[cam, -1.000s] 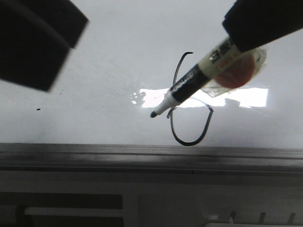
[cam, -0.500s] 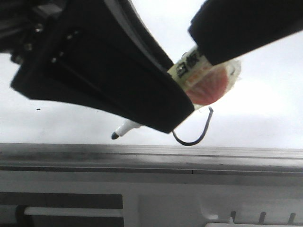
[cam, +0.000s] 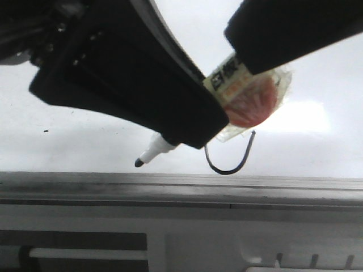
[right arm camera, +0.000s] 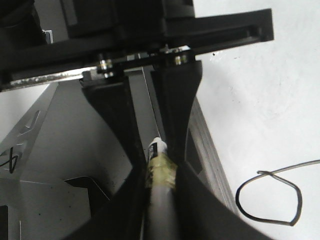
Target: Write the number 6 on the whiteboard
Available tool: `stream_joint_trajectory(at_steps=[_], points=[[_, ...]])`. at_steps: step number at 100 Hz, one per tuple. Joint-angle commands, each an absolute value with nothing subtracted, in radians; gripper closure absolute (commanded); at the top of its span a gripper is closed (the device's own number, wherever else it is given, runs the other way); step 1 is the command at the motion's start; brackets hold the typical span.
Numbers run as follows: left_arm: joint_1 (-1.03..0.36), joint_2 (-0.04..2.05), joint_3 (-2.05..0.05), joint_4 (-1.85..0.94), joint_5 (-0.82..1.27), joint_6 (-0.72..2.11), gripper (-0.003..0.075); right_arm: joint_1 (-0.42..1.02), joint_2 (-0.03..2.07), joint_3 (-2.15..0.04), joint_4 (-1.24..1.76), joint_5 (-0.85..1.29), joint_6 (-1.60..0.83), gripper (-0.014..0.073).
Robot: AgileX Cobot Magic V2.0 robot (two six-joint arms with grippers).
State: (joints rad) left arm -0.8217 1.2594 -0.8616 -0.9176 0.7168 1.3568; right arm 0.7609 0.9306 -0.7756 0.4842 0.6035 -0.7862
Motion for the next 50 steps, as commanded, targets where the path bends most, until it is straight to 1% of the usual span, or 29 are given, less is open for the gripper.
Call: stream_joint_trajectory(at_steps=[1,4,5,6,11,16,19,26,37,43,47,48,50], points=[[-0.831,1.241,-0.894,-0.974,0.727,1.35,0.0739,0.762,0.928,-0.811,0.506,0.522,-0.8,0.0389],[-0.831,1.241,-0.894,-0.974,0.726,1.348,0.0739,0.762,0.928,-0.811,0.506,0.518,-0.8,0.0302],[-0.831,1.241,-0.894,-0.977,0.726,1.347,0.0739,0.762,0.928,-0.811,0.506,0.518,-0.8,0.0302],[-0.831,1.241,-0.894,-0.977,0.726,1.347,0.0739,0.762,0.928,-0.811,0.506,0.513,-0.8,0.0255],[-0.829,1.241,-0.894,-0.996,0.726,1.346,0.0739,0.762,0.926,-0.811,0.506,0.501,-0.8,0.0165],[-0.819,1.241,-0.894,-1.034,0.734,1.346,0.0739,0.755,0.919,-0.811,0.506,0.493,-0.8,0.0121],[-0.807,1.236,-0.894,-1.064,0.74,1.346,0.0739,0.747,0.91,-0.811,0.506,0.486,-0.8,0.012],[-0.78,1.223,-0.894,-1.105,0.745,1.346,0.0739,0.724,0.885,-0.811,0.506,0.479,-0.8,0.0138],[-0.715,1.194,-0.886,-1.146,0.741,1.305,0.0739,0.661,0.815,-0.811,0.506,0.466,-0.8,0.0215],[-0.68,1.174,-0.873,-1.176,0.72,1.276,0.0739,0.618,0.76,-0.811,0.506,0.45,-0.8,0.0302],[-0.655,1.162,-0.859,-1.207,0.691,1.257,0.0739,0.588,0.733,-0.811,0.506,0.441,-0.8,0.0391],[-0.651,1.16,-0.856,-1.213,0.685,1.25,0.0739,0.583,0.723,-0.811,0.506,0.438,-0.8,0.0426],[-0.64,1.154,-0.848,-1.233,0.664,1.244,0.0739,0.568,0.708,-0.811,0.506,0.436,-0.8,0.0463]])
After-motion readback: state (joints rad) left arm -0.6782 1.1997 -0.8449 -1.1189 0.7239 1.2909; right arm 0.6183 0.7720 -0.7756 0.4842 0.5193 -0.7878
